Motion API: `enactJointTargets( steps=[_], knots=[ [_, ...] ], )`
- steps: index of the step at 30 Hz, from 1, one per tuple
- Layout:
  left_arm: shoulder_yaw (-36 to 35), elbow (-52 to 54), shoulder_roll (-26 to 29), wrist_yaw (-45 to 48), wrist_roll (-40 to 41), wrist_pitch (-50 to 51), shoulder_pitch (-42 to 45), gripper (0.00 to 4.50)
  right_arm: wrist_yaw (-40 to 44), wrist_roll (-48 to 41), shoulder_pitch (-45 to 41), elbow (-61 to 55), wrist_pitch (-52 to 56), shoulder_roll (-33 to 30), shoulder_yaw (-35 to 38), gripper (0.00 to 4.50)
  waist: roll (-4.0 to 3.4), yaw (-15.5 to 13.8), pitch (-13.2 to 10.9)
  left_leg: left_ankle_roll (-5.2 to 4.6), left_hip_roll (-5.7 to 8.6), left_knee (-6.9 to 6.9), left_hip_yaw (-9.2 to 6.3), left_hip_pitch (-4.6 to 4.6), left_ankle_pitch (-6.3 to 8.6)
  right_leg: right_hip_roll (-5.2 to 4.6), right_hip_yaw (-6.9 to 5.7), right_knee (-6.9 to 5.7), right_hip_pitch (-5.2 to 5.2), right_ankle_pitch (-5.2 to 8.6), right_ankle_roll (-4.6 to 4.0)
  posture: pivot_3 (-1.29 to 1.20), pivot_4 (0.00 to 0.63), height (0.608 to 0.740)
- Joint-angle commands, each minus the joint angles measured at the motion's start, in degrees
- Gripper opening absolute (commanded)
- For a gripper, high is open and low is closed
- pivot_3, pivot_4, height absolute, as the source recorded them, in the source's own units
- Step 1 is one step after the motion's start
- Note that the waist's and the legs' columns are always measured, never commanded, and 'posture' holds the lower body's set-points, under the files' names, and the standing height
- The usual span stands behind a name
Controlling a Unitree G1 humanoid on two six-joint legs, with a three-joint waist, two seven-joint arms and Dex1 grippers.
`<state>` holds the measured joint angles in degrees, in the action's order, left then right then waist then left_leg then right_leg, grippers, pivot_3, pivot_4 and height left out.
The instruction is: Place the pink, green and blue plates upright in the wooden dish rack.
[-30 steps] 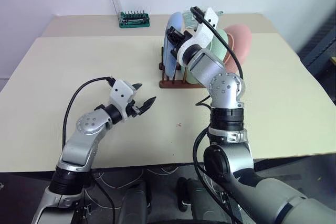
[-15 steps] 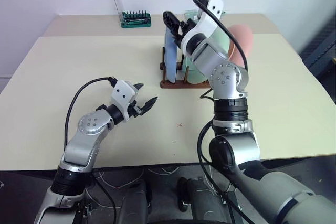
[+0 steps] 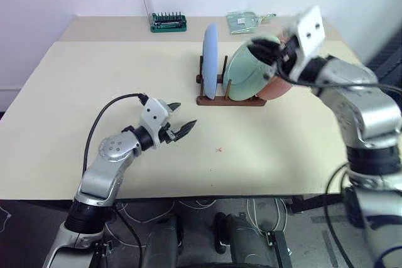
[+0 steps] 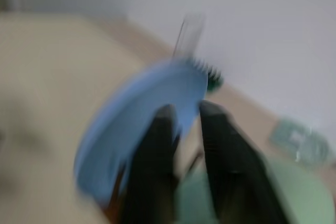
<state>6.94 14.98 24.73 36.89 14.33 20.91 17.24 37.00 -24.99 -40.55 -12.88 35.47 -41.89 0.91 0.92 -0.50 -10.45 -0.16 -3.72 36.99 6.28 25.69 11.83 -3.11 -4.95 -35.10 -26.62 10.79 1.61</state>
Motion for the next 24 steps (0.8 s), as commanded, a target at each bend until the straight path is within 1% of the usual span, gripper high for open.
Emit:
enactJointTargets(
  steps=[1,4,6,11,16,21,24],
  knots=[
    [2.0,2.3,0.3,3.8,2.0,0.8,1.3,3.52,2.3,-1.2,2.6,-4.9,3.3,-5.1,4.7,0.08,-0.03,0.1,0.0,0.0,-0.02,-0.01,-0.01,-0.01,0.0,0.05,0.0,0.0,0.0,0.0,0.0,0.0,0.15,0.73],
    [3.9,2.1,0.2,6.2,2.4,1.3,1.9,3.52,0.7,4.2,6.9,-4.6,3.1,-9.2,3.8,0.08,-0.02,0.1,0.0,0.08,-0.04,0.0,-0.05,-0.08,0.04,0.21,0.0,0.01,0.03,0.01,-0.03,0.0,0.15,0.73],
    [5.0,2.0,-0.2,6.9,2.1,1.2,2.3,3.52,-1.0,6.4,8.0,-3.7,4.2,-9.7,3.0,0.08,-0.02,0.0,0.0,0.16,-0.04,0.01,-0.07,-0.09,0.09,0.21,0.0,0.04,0.04,0.02,-0.03,0.0,0.15,0.73],
    [5.3,1.8,-1.1,6.8,1.8,1.3,2.7,3.52,-0.6,10.7,9.0,-2.1,2.7,-10.0,0.0,0.08,-0.06,0.0,0.0,0.14,-0.03,0.01,-0.07,-0.07,0.08,0.24,0.01,0.04,0.02,0.02,-0.03,0.0,0.15,0.73],
    [5.2,2.2,-1.2,6.3,1.4,1.4,2.5,3.52,-0.6,13.3,7.4,1.5,0.4,-7.1,-2.3,0.08,-0.06,-0.1,0.0,0.04,-0.02,0.04,-0.07,-0.05,0.03,0.23,0.0,0.04,0.03,0.01,-0.02,0.0,0.15,0.73],
    [5.1,3.7,-1.2,5.3,1.1,1.8,1.6,3.52,0.0,17.0,3.6,5.0,-3.7,-3.2,-7.0,0.08,-0.07,0.0,0.0,0.0,-0.01,0.04,-0.06,-0.05,0.0,0.28,0.01,0.03,0.02,0.01,-0.02,0.0,0.15,0.73],
    [5.0,4.3,-1.0,4.7,0.8,2.0,1.3,3.52,0.8,17.9,1.6,6.1,-5.9,-1.4,-7.7,0.08,-0.07,-0.1,0.0,-0.01,-0.01,0.04,-0.06,-0.04,-0.01,0.3,0.01,0.01,0.02,0.01,-0.02,0.0,0.15,0.73]
  ],
)
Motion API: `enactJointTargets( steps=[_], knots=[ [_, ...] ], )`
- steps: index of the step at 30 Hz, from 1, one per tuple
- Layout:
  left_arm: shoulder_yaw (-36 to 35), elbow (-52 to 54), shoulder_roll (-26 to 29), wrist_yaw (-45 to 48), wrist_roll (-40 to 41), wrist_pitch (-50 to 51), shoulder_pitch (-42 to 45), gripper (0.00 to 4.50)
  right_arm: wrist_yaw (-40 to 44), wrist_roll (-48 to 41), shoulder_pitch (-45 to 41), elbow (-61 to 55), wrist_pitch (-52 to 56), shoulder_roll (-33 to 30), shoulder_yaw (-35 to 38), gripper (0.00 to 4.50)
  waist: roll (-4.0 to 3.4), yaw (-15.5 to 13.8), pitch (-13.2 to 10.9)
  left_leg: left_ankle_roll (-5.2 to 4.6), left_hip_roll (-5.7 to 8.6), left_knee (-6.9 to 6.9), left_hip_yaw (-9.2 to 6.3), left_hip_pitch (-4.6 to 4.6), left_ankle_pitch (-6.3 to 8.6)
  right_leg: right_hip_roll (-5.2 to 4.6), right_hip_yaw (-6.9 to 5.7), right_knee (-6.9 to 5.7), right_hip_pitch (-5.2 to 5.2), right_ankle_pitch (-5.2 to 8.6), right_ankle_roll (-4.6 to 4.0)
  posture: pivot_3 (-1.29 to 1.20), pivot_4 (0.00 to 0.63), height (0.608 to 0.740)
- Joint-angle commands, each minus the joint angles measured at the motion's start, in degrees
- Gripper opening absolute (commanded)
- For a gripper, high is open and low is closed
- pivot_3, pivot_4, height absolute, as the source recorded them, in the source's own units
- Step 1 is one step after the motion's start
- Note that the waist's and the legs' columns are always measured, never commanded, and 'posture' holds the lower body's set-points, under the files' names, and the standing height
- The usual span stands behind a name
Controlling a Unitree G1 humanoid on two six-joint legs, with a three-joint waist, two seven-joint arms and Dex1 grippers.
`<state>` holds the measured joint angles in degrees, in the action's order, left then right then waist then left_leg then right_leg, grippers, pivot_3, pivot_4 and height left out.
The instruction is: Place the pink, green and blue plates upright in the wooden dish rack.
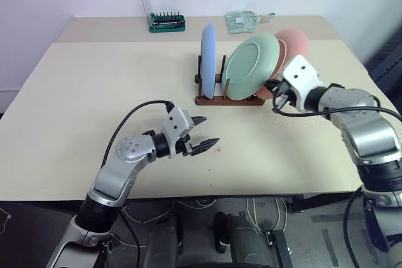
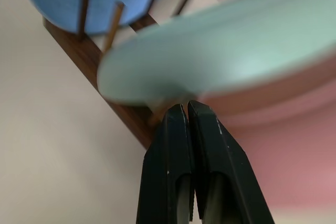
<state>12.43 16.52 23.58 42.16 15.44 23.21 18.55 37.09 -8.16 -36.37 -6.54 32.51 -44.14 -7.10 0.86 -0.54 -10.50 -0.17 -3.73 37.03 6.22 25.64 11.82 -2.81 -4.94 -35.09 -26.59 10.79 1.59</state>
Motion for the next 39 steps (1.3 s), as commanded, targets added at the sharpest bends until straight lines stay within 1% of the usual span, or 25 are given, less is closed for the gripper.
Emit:
enactJointTargets(
  steps=[1,8,13,15,17,19,23,25,27,29,31,35,39],
  knots=[
    [-0.7,2.9,0.1,-0.9,-0.2,-0.2,-0.2,3.52,1.1,0.5,-3.3,-0.8,-3.0,1.7,0.4,0.08,0.0,0.0,0.0,0.0,0.0,0.0,0.0,0.0,0.0,-0.01,0.0,0.0,0.0,0.0,0.0,0.0,0.15,0.73],
    [-0.8,3.5,0.2,-1.7,0.0,0.3,-0.7,3.52,2.3,1.5,-4.2,-1.1,-3.3,3.0,0.6,0.08,0.0,-0.2,0.0,0.0,-0.01,0.03,0.0,0.0,0.0,-0.05,0.0,0.0,0.04,-0.01,0.0,0.0,0.15,0.73],
    [-1.6,2.7,-0.2,-3.5,-1.0,-1.0,-0.3,3.52,3.2,2.5,-2.0,-0.2,-5.8,0.2,2.7,0.08,0.0,-0.2,0.0,0.0,0.0,0.03,0.0,0.0,0.0,-0.05,-0.01,-0.02,0.04,-0.01,0.0,0.0,0.15,0.73],
    [-3.3,1.2,-0.5,-5.4,-1.9,-2.3,0.5,3.52,5.2,0.8,0.2,-1.0,-7.2,-1.6,5.3,0.08,0.0,-0.3,0.0,0.0,0.01,0.04,0.0,0.0,0.0,-0.06,0.0,-0.02,0.05,-0.01,0.0,0.0,0.15,0.73],
    [-5.7,-0.9,-0.5,-6.8,-1.9,-3.0,1.6,3.52,7.6,-2.4,3.1,-2.6,-8.5,-3.2,9.9,0.08,0.0,-0.4,0.0,0.0,0.02,0.06,-0.01,0.0,0.0,-0.07,-0.01,-0.02,0.07,-0.01,0.01,0.0,0.15,0.73],
    [-7.2,-2.4,0.5,-6.4,-2.0,-4.3,2.0,3.52,9.1,-6.4,5.1,-3.8,-6.1,-4.4,15.0,0.08,0.0,-0.3,0.0,-0.01,0.02,0.08,0.0,-0.02,0.0,-0.05,-0.01,-0.02,0.08,-0.01,0.01,0.0,0.15,0.73],
    [-9.7,-4.7,2.1,-5.4,-1.4,-5.5,2.5,3.52,10.0,-7.6,8.5,-2.6,-4.4,-8.6,21.6,0.08,0.0,-0.2,0.0,-0.01,0.03,0.08,0.02,-0.06,0.0,-0.03,0.0,-0.05,0.09,-0.02,0.02,0.0,0.15,0.73],
    [-10.7,-5.6,3.2,-3.9,-0.9,-6.3,2.2,3.52,10.5,-5.3,11.1,-1.9,-5.8,-11.0,20.9,0.08,0.0,-0.2,0.0,0.0,0.02,0.07,0.01,-0.09,0.0,-0.02,0.0,-0.05,0.13,-0.01,0.01,0.0,0.15,0.73],
    [-11.3,-6.0,4.5,-1.5,0.5,-6.0,1.8,3.52,8.9,-1.5,11.6,1.5,-8.4,-12.2,18.5,0.08,0.0,0.0,0.0,0.0,0.02,0.07,0.01,-0.13,0.0,-0.02,0.0,-0.03,0.14,0.0,0.0,0.0,0.15,0.73],
    [-11.4,-5.5,6.6,2.4,2.4,-4.9,0.6,3.52,6.4,1.3,9.0,5.1,-10.8,-10.6,15.9,0.08,0.0,0.2,0.0,0.01,0.02,0.08,0.05,-0.16,0.01,-0.02,0.01,-0.04,0.14,-0.01,0.0,0.0,0.15,0.73],
    [-10.7,-5.1,7.3,3.7,2.7,-4.5,0.2,3.52,5.6,2.8,6.8,8.2,-13.7,-9.5,14.2,0.08,-0.06,0.4,0.0,0.01,0.02,0.08,0.07,-0.17,0.01,-0.01,0.01,-0.04,0.12,-0.01,-0.01,0.0,0.15,0.73],
    [-10.0,-4.5,6.4,3.1,2.3,-4.3,-0.5,3.52,5.6,5.2,2.2,12.5,-18.4,-6.2,9.7,0.08,-0.08,0.2,0.0,0.0,0.03,0.05,0.06,-0.15,0.0,0.01,0.01,-0.04,0.11,-0.01,-0.01,0.0,0.15,0.73],
    [-9.4,-3.4,5.3,2.0,2.0,-3.7,-0.9,3.52,6.6,5.2,0.3,13.0,-20.1,-4.7,8.8,0.08,-0.08,-0.2,0.0,-0.01,0.03,0.06,0.06,-0.14,-0.01,0.01,0.01,-0.06,0.13,-0.02,0.0,0.0,0.15,0.73]
  ],
)
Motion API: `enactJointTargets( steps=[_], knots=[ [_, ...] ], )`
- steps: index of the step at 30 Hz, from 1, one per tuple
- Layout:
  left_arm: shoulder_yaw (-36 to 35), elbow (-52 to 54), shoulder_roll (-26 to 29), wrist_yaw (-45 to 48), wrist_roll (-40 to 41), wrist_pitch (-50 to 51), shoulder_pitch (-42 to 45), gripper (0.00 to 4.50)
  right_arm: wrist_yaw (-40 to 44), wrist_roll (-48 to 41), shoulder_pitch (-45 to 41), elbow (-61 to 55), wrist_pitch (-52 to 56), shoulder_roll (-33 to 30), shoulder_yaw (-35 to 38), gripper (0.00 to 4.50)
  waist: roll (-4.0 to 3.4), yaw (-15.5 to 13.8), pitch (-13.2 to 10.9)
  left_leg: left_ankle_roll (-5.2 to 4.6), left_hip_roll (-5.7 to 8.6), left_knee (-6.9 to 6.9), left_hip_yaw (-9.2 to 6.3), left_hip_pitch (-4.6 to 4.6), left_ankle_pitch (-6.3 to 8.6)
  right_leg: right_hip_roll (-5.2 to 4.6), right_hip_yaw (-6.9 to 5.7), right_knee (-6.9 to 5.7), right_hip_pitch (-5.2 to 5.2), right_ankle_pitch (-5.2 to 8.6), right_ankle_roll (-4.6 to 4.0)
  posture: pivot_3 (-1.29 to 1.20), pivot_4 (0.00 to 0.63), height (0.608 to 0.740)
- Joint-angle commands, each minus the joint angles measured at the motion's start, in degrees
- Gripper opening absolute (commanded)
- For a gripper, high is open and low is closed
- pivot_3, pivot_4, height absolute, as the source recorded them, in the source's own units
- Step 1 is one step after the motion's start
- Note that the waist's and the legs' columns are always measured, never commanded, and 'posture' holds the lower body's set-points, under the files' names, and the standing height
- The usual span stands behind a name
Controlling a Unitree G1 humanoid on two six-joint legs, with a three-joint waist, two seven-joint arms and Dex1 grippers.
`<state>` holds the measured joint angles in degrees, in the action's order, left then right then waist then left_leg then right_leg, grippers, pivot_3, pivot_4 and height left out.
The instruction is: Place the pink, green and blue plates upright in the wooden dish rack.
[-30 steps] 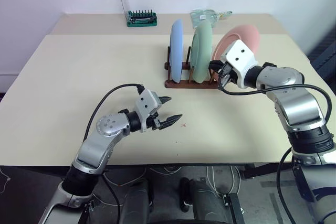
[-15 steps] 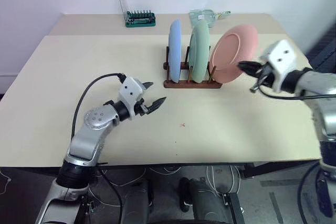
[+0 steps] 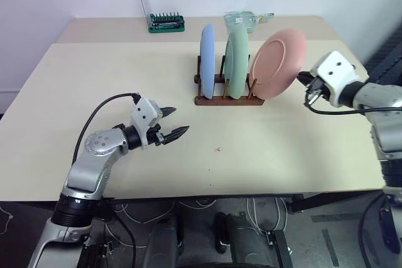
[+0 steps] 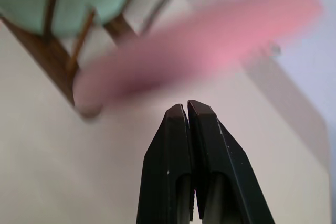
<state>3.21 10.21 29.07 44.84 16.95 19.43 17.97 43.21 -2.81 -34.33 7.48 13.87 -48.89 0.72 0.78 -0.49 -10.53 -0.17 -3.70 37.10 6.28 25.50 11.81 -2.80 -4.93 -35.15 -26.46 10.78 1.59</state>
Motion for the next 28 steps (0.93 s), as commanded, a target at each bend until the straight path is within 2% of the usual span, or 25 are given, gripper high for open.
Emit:
enactJointTargets(
  steps=[1,12,18,23,28],
  knots=[
    [-0.4,3.4,-0.4,-0.9,0.7,0.4,-0.6,3.52,0.9,-0.7,-1.8,-2.0,-1.0,0.2,1.1,0.08,0.0,-0.3,0.0,0.0,0.0,0.0,0.0,0.0,0.0,-0.01,0.0,-0.01,0.0,0.0,0.0,0.0,0.15,0.73],
    [-0.8,4.4,-0.9,-2.5,0.2,1.2,-1.5,3.52,-0.2,1.7,0.8,4.5,-3.2,-3.2,3.8,0.08,0.0,-0.2,0.0,0.0,0.01,0.05,0.01,0.0,0.0,-0.06,0.0,-0.03,0.03,0.0,0.01,0.0,0.15,0.73],
    [-4.3,0.5,0.7,-4.2,-1.0,-1.2,-1.6,3.52,0.0,-0.2,3.7,8.2,-5.3,-3.8,7.8,0.08,0.0,-0.2,0.0,0.0,0.04,0.05,0.02,-0.02,0.0,0.0,0.01,-0.06,0.03,-0.01,0.01,0.0,0.15,0.73],
    [-10.1,-5.6,3.3,-6.3,-1.7,-4.4,-3.0,3.52,2.6,-3.5,8.2,6.5,-4.8,-3.1,10.5,0.08,0.0,-0.1,0.0,0.0,0.01,0.04,0.02,-0.05,0.0,0.04,0.02,-0.08,0.03,-0.01,0.01,0.0,0.15,0.73],
    [-13.2,-7.5,5.5,-6.4,-1.8,-6.1,-5.5,3.52,3.6,-4.3,10.9,4.6,-4.5,-2.5,10.0,0.08,-0.01,-0.1,0.0,0.0,-0.03,0.05,0.03,-0.05,0.0,-0.01,0.02,-0.08,0.03,-0.01,0.01,0.0,0.15,0.73]
  ],
)
